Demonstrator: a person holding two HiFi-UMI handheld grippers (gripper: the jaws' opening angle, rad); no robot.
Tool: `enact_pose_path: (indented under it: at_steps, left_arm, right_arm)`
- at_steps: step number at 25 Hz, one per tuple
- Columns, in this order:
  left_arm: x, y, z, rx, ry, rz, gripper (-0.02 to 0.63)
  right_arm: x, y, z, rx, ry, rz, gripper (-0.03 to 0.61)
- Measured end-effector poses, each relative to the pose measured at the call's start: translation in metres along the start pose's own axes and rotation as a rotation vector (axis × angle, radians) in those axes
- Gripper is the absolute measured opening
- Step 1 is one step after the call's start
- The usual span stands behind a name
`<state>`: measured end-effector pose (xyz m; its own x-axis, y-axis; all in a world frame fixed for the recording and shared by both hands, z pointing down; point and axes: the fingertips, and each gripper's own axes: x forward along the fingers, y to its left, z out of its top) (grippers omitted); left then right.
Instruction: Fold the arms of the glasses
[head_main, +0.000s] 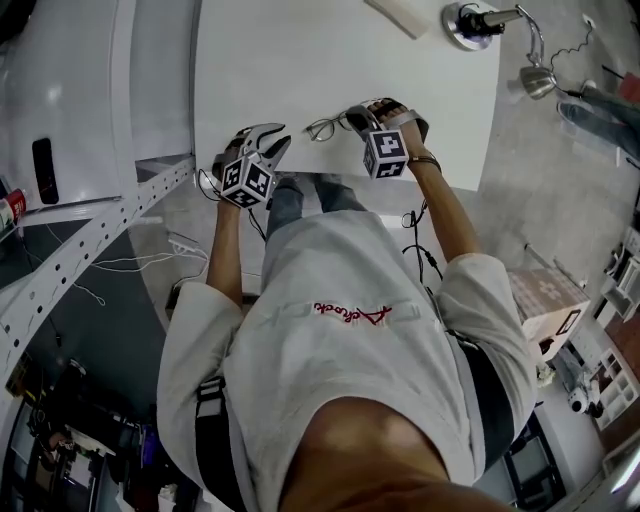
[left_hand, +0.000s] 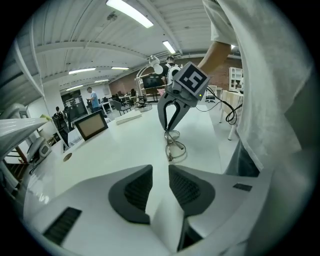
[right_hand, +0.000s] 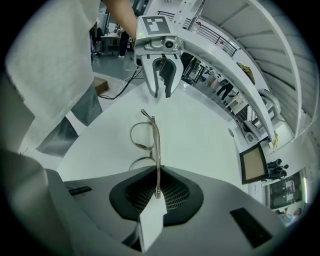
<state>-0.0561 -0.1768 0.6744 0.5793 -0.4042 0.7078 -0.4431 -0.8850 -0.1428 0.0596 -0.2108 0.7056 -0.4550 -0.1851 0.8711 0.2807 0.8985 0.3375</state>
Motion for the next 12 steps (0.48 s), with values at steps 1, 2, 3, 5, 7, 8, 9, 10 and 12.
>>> enact_pose_path:
  at_steps: [1, 2, 3, 5, 7, 8, 9, 10, 12]
  left_arm:
    - [-0.002, 0.001, 0.002, -0.003, -0.01, 0.008, 0.126]
    - [-0.003, 0.001, 0.006, -0.005, -0.022, 0.014, 0.126]
    - [-0.003, 0.002, 0.01, -0.006, -0.035, 0.019, 0.126]
    - [-0.003, 0.005, 0.018, -0.003, -0.06, 0.025, 0.126]
    - [-0.004, 0.006, 0.025, 0.008, -0.08, 0.027, 0.126]
    - [-0.005, 0.006, 0.028, 0.014, -0.088, 0.028, 0.126]
    - [-0.007, 0.006, 0.031, 0.021, -0.095, 0.028, 0.126]
    - [-0.008, 0.006, 0.033, 0.029, -0.101, 0.026, 0.126]
    - [-0.009, 0.006, 0.039, 0.047, -0.111, 0.021, 0.126]
  right_arm:
    - [0.0, -0.001, 0.0, 0.007, 0.002, -0.01, 0.036]
    - [-0.001, -0.002, -0.001, 0.016, 0.003, -0.023, 0.045]
    - [-0.002, -0.005, -0.001, 0.025, 0.006, -0.039, 0.067]
    - [-0.005, -0.009, -0.004, 0.044, 0.02, -0.063, 0.107]
    - [-0.008, -0.01, -0.007, 0.052, 0.043, -0.07, 0.113]
    - [-0.01, -0.009, -0.007, 0.053, 0.053, -0.075, 0.114]
    - [-0.012, -0.008, -0.007, 0.054, 0.062, -0.082, 0.115]
    - [-0.013, -0.007, -0.007, 0.056, 0.069, -0.087, 0.118]
    - [-0.015, -0.005, -0.008, 0.062, 0.083, -0.095, 0.118]
